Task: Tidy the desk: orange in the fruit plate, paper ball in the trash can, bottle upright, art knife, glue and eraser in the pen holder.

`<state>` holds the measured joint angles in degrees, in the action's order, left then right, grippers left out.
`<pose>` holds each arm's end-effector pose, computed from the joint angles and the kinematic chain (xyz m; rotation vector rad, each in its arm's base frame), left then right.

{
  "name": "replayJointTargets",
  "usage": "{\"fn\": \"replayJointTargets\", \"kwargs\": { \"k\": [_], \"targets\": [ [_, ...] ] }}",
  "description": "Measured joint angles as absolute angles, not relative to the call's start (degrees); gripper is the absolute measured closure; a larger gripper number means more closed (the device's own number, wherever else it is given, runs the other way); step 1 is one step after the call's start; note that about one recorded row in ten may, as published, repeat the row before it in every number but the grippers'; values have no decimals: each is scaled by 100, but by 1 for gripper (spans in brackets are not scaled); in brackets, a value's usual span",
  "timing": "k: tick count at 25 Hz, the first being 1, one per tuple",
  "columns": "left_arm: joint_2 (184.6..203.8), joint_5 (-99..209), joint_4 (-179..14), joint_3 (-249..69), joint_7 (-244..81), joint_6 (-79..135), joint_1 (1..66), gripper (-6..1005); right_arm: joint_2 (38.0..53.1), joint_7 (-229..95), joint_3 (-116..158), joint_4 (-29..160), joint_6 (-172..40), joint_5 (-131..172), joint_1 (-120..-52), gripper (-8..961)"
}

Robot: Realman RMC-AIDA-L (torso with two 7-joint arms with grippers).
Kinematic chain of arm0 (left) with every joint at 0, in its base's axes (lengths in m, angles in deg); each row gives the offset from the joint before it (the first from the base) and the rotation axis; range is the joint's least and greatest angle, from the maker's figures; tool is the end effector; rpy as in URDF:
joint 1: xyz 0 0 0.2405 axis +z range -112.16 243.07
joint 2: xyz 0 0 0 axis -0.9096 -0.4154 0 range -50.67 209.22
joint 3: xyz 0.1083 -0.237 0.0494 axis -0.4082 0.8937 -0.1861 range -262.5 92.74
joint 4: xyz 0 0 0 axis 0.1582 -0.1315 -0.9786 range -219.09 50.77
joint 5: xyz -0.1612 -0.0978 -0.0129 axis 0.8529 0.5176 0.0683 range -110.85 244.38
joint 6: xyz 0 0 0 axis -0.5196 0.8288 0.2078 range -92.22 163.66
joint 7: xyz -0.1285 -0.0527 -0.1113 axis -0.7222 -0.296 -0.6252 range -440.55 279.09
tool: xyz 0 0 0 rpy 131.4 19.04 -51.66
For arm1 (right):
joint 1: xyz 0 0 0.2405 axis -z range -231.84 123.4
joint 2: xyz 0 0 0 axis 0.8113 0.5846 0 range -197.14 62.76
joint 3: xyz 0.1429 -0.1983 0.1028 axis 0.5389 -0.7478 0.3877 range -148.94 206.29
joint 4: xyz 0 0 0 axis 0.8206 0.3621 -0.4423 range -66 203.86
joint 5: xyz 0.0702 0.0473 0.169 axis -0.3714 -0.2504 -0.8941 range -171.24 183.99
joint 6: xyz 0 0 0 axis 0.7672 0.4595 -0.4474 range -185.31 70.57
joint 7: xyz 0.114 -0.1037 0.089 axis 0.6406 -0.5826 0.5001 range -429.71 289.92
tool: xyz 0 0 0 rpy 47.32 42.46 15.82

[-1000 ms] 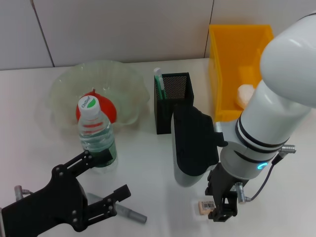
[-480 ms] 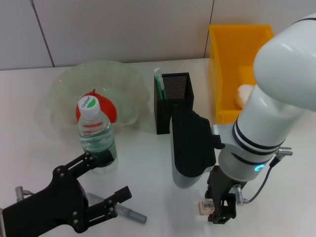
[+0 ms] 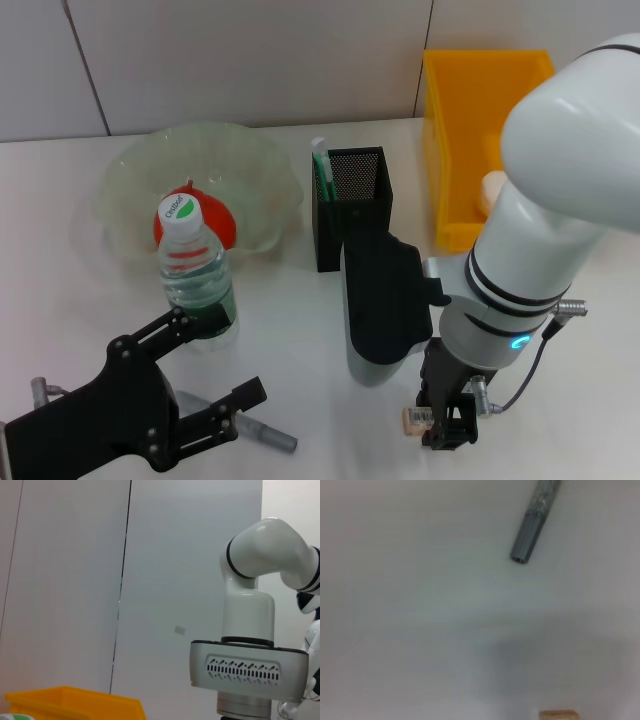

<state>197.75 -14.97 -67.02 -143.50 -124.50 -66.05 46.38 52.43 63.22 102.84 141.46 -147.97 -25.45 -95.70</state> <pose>-0.2366 0.2391 -0.0499 -2.5405 -0.2742 -1.2455 0.1884 0.3034 -0.0997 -2.9179 0.0893 -1.0315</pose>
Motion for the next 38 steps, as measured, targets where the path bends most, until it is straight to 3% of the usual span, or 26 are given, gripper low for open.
{"fn": "replayJointTargets", "kwargs": {
  "k": [15, 30, 38],
  "targets": [
    [19768, -1497, -6693, -14349, -12450, -6589, 4635, 202, 5213, 6331, 10374, 14386, -14867, -2661, -9553, 697],
    [19775, -1497, -6703, -14350, -12450, -6606, 4664, 202, 5191, 6289, 13047, 15955, -14846, -2338, -9592, 698],
    [19775, -1497, -6702, -14350, -12450, -6606, 4658, 202, 5173, 6150, 13207, 15392, -13777, -2245, -9721, 697]
  ]
}}
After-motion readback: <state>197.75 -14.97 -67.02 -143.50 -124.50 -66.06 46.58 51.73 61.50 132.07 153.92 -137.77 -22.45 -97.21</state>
